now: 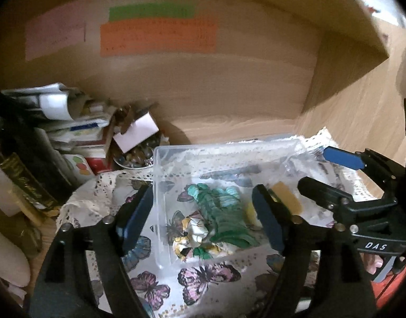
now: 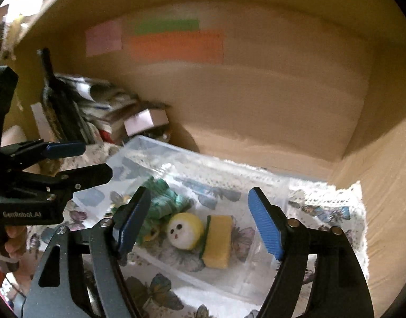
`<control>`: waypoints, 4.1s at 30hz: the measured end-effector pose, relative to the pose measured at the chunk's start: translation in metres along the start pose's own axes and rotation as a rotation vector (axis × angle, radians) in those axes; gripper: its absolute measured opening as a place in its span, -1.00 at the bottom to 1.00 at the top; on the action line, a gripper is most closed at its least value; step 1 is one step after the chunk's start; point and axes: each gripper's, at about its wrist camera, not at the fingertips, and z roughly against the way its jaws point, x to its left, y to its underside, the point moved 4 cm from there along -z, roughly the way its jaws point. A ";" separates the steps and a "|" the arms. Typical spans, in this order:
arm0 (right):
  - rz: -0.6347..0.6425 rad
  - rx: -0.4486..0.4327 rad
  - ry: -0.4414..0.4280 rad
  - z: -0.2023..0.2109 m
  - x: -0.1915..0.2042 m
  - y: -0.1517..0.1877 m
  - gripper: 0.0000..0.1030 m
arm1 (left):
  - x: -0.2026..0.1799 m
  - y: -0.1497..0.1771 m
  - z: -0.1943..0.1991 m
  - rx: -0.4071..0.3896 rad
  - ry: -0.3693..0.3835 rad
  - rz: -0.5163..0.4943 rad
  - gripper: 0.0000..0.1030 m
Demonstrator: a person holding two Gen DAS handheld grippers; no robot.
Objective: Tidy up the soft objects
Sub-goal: 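Carry the green fabric and face ball into the clear box and release both, then grasp the black chain eye mask with the right tool while the left tool grasps the silver glitter pouch, then carry the eye mask and silver pouch into the clear box and release both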
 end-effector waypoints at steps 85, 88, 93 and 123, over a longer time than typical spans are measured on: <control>-0.111 -0.315 0.064 0.106 -0.026 -0.001 -0.70 | -0.008 -0.001 0.046 -0.087 0.013 -0.016 -0.37; -0.111 -0.309 0.077 0.097 -0.027 -0.008 -0.70 | -0.007 -0.005 0.028 -0.057 0.002 -0.014 -0.37; -0.086 -0.271 0.118 0.073 -0.026 -0.011 -0.70 | -0.011 -0.001 -0.003 0.000 -0.009 -0.019 -0.37; -0.073 0.087 0.127 -0.048 -0.033 0.022 -0.05 | -0.036 0.029 -0.063 0.129 0.028 -0.138 0.31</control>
